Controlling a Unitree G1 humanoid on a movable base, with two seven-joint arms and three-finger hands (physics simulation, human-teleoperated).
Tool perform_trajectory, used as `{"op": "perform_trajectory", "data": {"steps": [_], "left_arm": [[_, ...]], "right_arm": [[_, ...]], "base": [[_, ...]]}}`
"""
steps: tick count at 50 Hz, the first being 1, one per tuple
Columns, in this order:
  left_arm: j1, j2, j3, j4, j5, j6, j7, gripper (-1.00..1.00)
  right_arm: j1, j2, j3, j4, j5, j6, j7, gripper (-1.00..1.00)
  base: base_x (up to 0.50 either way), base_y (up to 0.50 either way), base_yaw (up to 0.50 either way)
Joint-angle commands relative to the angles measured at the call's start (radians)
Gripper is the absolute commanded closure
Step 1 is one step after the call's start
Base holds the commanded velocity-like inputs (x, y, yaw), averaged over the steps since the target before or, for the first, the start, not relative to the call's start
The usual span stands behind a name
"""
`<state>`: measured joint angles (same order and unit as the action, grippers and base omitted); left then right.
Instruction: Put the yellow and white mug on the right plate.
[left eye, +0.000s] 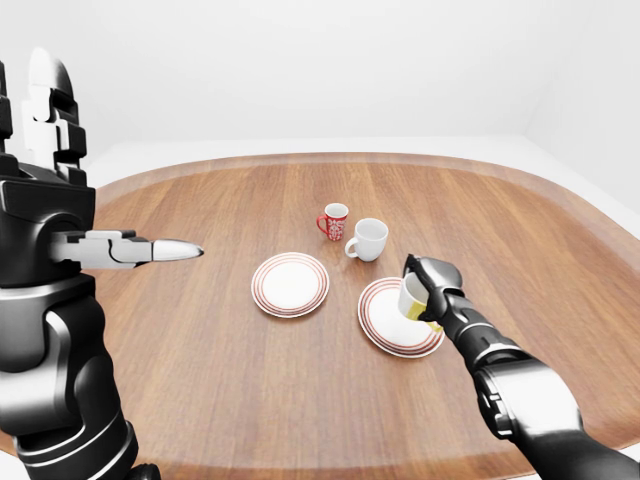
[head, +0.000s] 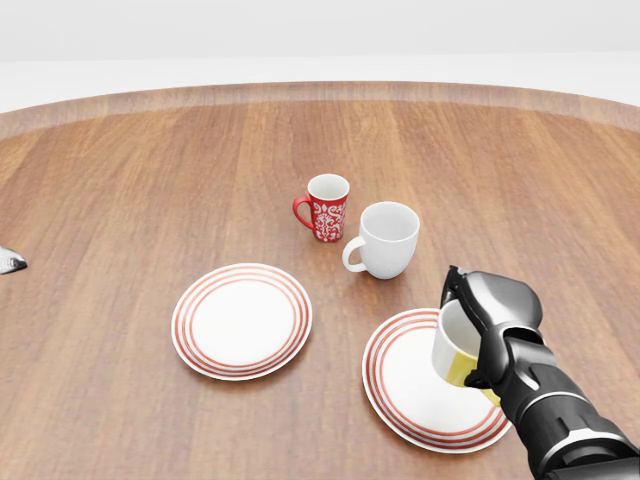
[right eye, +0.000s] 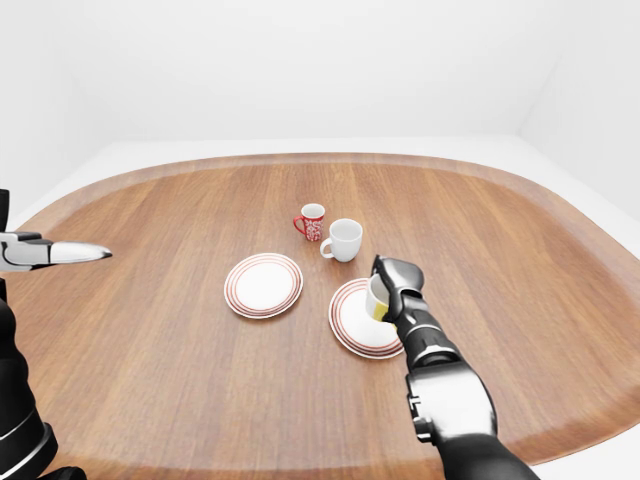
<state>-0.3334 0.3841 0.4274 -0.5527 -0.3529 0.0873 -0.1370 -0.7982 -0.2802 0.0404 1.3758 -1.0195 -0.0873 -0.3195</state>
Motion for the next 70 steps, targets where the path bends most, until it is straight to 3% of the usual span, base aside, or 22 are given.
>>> {"op": "perform_trajectory", "data": {"steps": [1, 70], "left_arm": [[0.004, -0.003, -0.004, 0.001, 0.004, 0.0, -0.001, -1.0], [0.005, -0.009, -0.006, -0.005, 0.015, 0.0, -0.008, -1.0]], "right_arm": [[-0.004, 0.0, -0.001, 0.002, -0.121, 0.0, -0.025, 1.0], [-0.016, 0.004, -0.01, 0.007, -0.197, 0.0, -0.043, 1.0]], "base": [[0.0, 0.0, 0.0], [0.0, 0.0, 0.0]]}}
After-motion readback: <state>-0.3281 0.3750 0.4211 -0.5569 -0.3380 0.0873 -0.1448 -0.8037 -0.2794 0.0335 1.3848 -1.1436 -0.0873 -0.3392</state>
